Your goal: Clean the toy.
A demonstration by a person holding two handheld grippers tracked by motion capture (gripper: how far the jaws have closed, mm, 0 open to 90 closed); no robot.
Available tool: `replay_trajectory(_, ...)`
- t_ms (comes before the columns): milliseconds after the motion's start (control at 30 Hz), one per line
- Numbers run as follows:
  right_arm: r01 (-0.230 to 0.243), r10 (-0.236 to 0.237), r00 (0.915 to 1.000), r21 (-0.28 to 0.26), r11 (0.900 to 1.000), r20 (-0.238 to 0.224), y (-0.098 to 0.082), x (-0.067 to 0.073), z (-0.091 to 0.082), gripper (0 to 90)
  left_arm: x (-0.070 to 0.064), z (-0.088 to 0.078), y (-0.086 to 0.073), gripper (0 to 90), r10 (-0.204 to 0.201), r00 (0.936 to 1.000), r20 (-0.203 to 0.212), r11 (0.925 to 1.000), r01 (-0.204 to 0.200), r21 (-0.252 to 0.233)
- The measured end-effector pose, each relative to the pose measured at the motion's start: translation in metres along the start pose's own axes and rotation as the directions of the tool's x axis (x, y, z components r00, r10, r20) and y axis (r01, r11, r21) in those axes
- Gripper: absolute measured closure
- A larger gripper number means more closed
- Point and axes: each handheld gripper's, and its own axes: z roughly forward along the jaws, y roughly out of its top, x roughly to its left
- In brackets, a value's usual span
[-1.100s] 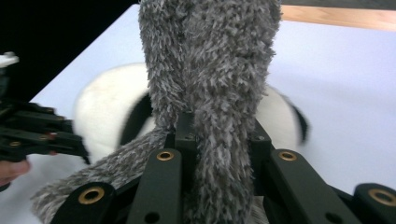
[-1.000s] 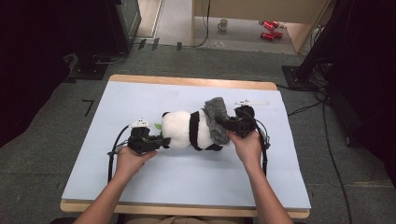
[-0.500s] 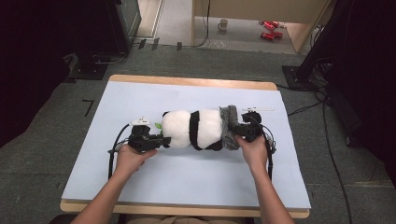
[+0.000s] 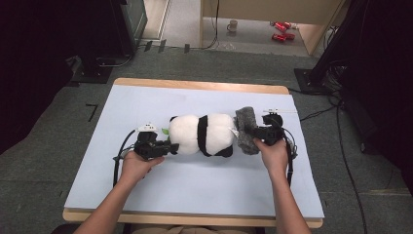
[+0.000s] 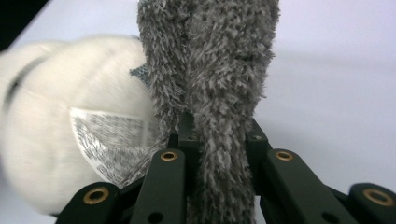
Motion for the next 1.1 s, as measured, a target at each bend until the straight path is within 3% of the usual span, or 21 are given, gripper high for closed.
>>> replay_trajectory(267, 0.067, -0.07, 0.9968, -0.068, 0.995, -0.039, 0.017, 0.022, -0.021, 76.2, 0.0, 0.0, -0.001, 66.5, -0.003, 1.0, -0.004, 1.0, 0.003, -0.005)
replay_trajectory(400, 0.119, -0.126, 0.9889, -0.09, 0.989, -0.079, 0.024, 0.037, -0.026, 75.9, -0.001, 0.0, -0.001, 65.9, -0.017, 0.9999, -0.002, 0.9998, 0.017, -0.009)
replay_trajectory(633, 0.188, -0.194, 0.9759, -0.058, 0.98, -0.101, 0.025, 0.055, -0.007, 75.9, -0.002, -0.001, -0.004, 65.5, -0.018, 0.9998, -0.006, 0.9998, 0.018, -0.006)
replay_trajectory(900, 0.173, -0.175, 0.9801, -0.023, 0.985, -0.094, 0.017, 0.042, 0.009, 74.8, -0.004, -0.001, -0.005, 64.7, -0.005, 1.0, -0.001, 0.9998, 0.005, -0.022)
replay_trajectory(1100, 0.143, -0.143, 0.9886, -0.003, 0.99, -0.049, 0.011, 0.03, 0.016, 74.8, -0.004, 0.0, -0.005, 64.7, -0.001, 1.0, -0.001, 0.9997, 0.001, -0.023)
